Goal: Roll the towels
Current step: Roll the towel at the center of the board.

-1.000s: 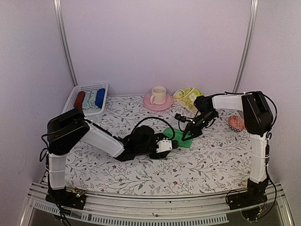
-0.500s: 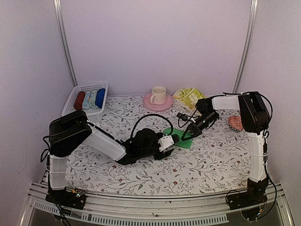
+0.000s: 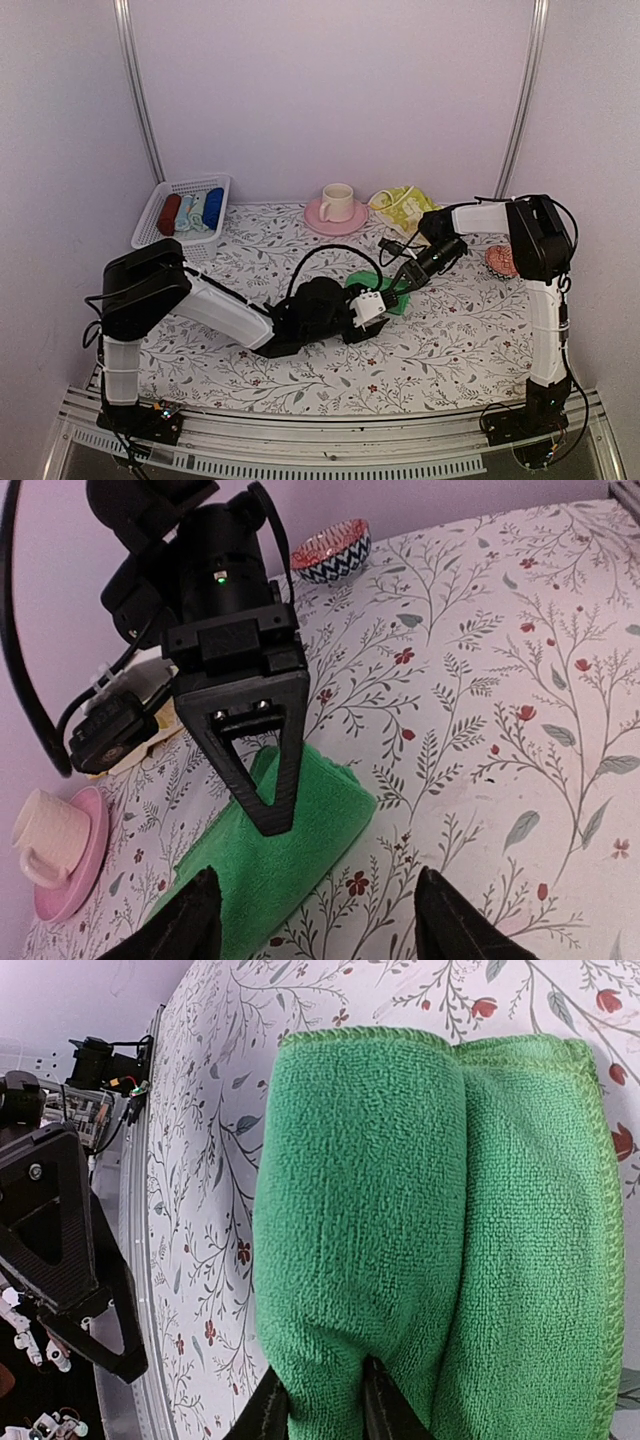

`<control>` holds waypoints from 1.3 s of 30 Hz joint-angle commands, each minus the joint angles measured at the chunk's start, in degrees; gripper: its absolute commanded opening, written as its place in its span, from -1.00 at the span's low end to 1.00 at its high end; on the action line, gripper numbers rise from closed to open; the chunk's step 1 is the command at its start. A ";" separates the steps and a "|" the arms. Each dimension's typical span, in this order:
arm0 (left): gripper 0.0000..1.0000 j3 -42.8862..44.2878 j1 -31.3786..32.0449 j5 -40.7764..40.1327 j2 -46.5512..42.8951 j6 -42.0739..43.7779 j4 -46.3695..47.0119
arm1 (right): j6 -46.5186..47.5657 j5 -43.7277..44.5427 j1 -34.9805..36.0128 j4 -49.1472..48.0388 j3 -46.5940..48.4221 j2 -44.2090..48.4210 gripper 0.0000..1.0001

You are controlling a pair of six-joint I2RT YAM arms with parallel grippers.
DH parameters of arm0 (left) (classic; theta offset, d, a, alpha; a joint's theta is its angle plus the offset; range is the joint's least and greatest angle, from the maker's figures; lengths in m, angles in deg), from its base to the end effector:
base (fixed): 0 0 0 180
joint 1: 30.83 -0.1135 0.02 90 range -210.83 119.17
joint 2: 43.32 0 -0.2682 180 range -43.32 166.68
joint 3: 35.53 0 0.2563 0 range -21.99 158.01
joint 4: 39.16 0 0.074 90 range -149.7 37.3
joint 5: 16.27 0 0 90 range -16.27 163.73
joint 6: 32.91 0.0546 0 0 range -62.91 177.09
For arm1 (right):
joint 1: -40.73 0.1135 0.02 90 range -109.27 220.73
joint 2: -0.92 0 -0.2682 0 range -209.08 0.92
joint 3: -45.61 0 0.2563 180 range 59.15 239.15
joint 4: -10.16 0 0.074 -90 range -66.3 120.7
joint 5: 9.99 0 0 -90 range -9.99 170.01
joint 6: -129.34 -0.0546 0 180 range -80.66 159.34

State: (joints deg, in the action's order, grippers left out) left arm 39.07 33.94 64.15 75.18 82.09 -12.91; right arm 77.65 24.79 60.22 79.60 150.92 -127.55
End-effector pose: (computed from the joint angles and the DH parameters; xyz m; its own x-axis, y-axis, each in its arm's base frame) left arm 0.2019 -0.4072 0.1327 0.2313 0.4868 -0.8423 0.8018 0.3950 0.4485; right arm 0.3788 0.1816 0.1176 -0.6427 -0.6026 -0.4730 -0.7056 0.2251 0.6719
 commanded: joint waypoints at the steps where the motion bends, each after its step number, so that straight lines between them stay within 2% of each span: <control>1: 0.30 1.32 -2.86 2.37 1.93 0.22 0.84 | -0.36 1.76 -0.16 -0.68 0.96 -1.94 -0.51; 7: 0.11 1.26 -6.64 8.13 1.47 -2.10 0.87 | 1.09 2.56 -0.16 0.04 0.95 -2.48 -0.51; 12: 0.09 3.12 -10.43 17.48 0.55 -0.60 -5.58 | 2.93 1.52 -0.24 2.30 2.05 -3.47 -0.51; 15: 0.08 2.79 -12.10 20.85 -1.02 -0.12 -7.99 | 5.56 -1.26 -0.23 6.81 3.44 -4.66 -0.58; 18: 0.09 -0.58 -12.64 23.35 -4.32 -0.12 -6.02 | 10.72 -4.34 0.02 13.08 5.08 -5.56 -0.70; 23: 0.09 -4.35 -12.56 27.41 -9.07 -0.64 -6.04 | 20.35 -6.04 3.15 21.71 6.04 -8.94 -0.74; 31: 0.08 -5.93 -12.48 32.20 -11.70 -0.81 -11.46 | 22.69 -4.53 6.32 22.14 4.71 -8.01 -0.70; 39: 0.07 -1.51 -12.39 33.78 -7.65 -1.36 -19.72 | 21.93 -4.04 6.60 22.10 4.99 -8.38 -0.67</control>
State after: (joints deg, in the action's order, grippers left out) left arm 34.50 21.53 96.45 65.08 81.26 -27.64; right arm 98.83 19.45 66.88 100.72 156.19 -134.58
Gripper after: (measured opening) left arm 0.537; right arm 0.164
